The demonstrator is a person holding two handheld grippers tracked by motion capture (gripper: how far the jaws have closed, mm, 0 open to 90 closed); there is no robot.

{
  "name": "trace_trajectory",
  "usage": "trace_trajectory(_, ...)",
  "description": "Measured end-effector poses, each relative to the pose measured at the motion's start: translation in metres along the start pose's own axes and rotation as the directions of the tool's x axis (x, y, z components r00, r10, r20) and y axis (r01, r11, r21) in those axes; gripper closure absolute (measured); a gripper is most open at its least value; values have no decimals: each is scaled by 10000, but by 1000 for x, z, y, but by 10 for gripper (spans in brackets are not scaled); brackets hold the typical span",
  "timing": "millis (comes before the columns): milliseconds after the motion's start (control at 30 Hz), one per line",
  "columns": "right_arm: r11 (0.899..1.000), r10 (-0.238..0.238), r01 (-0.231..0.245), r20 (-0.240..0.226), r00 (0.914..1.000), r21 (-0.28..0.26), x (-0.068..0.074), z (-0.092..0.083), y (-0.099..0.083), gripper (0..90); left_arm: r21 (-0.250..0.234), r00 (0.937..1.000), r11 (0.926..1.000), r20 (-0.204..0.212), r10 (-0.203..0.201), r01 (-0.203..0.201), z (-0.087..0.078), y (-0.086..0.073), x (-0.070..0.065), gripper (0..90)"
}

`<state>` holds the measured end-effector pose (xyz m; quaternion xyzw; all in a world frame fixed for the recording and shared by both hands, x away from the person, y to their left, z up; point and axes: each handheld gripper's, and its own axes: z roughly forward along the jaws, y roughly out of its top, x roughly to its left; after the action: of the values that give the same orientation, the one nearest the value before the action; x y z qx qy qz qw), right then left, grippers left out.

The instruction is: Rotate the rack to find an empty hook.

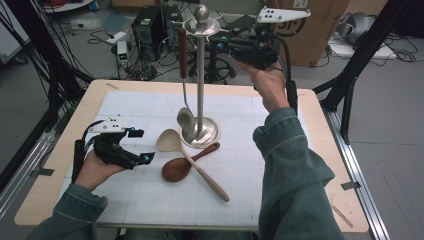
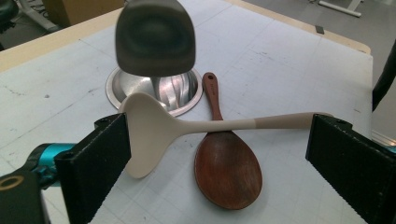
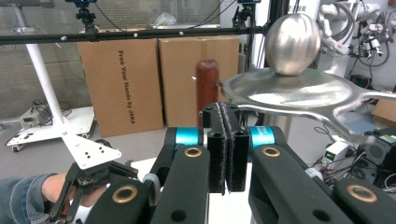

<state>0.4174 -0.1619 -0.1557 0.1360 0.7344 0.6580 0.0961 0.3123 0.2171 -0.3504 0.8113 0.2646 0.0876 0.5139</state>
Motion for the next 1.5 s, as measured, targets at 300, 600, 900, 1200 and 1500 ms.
trace_trajectory(300,9999,-102,102,-124,9999,48,7,16,2,893,-11,10000,10000,5,12,-12,-1,0,0,71)
trace_trajectory(600,9997,-186,185,17,9998,154,14,27,4,893,-30,10000,10000,1,23,-23,-1,0,0,71)
trace_trajectory(900,9995,-258,258,23,9997,196,17,34,6,893,-52,10000,10000,13,-6,6,-1,0,-1,72)
trace_trajectory(1200,9995,-315,316,-144,9994,17,17,20,2,893,-49,10000,10000,1,46,-46,-1,0,-1,71)
trace_trajectory(1500,9997,-135,136,56,9999,-178,10,-4,-7,893,3,10000,10000,2,71,-71,-1,1,-1,71)
